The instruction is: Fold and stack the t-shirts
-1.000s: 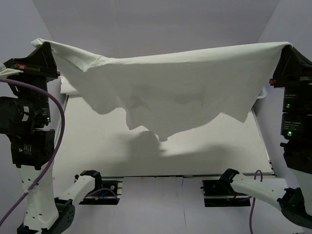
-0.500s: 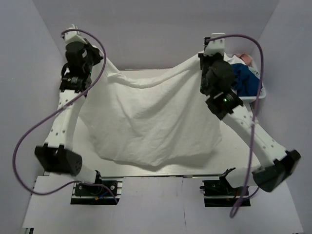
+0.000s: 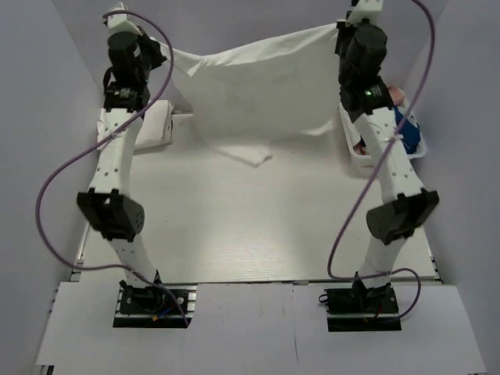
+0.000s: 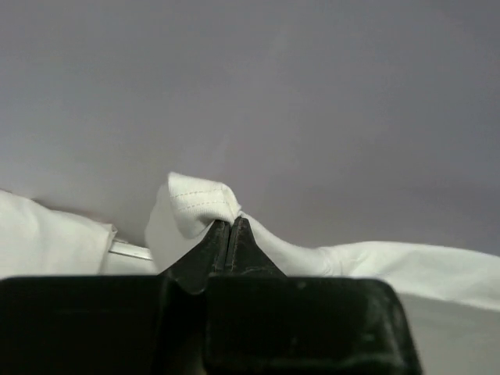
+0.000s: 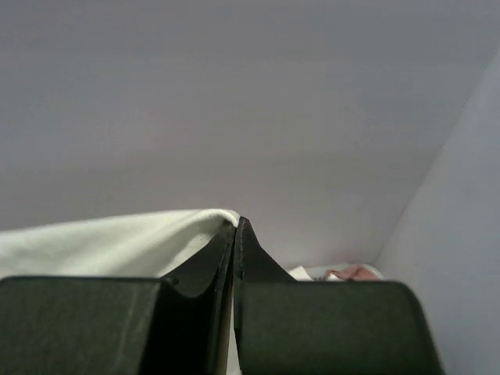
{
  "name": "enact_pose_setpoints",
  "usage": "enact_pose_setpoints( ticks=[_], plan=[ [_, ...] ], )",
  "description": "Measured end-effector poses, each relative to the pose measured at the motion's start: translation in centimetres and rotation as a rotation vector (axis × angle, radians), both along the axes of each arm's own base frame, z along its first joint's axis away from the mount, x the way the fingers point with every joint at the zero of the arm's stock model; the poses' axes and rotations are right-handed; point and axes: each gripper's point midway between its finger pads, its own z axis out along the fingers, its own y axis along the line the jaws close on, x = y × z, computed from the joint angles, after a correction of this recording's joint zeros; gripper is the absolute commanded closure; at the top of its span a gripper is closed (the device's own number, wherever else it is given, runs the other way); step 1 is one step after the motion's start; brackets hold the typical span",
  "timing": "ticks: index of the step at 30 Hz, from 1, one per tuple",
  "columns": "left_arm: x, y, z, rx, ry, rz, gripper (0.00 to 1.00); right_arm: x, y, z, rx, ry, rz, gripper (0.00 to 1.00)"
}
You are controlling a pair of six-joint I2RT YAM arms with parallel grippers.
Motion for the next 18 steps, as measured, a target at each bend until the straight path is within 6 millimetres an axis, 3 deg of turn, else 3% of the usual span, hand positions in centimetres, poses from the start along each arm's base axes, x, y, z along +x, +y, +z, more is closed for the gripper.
enact_pose_setpoints(
  ticks=[2, 5, 7, 9, 11, 13, 15, 18],
  plan=[
    [-3.8, 0.7, 2.9, 0.011, -0.044, 0.011, 1.00, -2.8, -0.9, 2.4, 0.017, -0.053, 0.024, 1.00],
    [-10.5, 1.3, 9.1, 0.017, -0.191, 0.013, 1.00, -7.6, -2.4, 5.1, 0.045, -0.125, 0.056, 1.00],
    [-14.3, 1.5, 11.5, 0.017, -0.271, 0.009, 1.00, -10.0, -3.2, 4.8, 0.059, -0.150, 0.071, 1.00],
    [-18.3, 1.3, 10.7, 0.014, -0.286, -0.007, 1.00, -11.2, -3.6, 2.9, 0.064, -0.135, 0.081, 1.00],
    [-20.5, 1.0, 7.4, -0.002, -0.251, -0.033, 1.00, -11.4, -3.5, -0.9, 0.065, -0.079, 0.089, 1.00],
    [-21.4, 0.4, 1.6, -0.044, -0.150, -0.061, 1.00, -11.0, -3.3, -7.0, 0.056, 0.033, 0.097, 1.00],
    [-21.7, -0.3, -5.6, -0.093, -0.009, -0.089, 1.00, -11.0, -3.0, -14.0, 0.052, 0.173, 0.104, 1.00],
    [-23.8, -1.6, -20.5, -0.182, 0.345, -0.124, 1.00, -13.2, -3.2, -24.0, 0.069, 0.393, 0.097, 1.00]
  ],
)
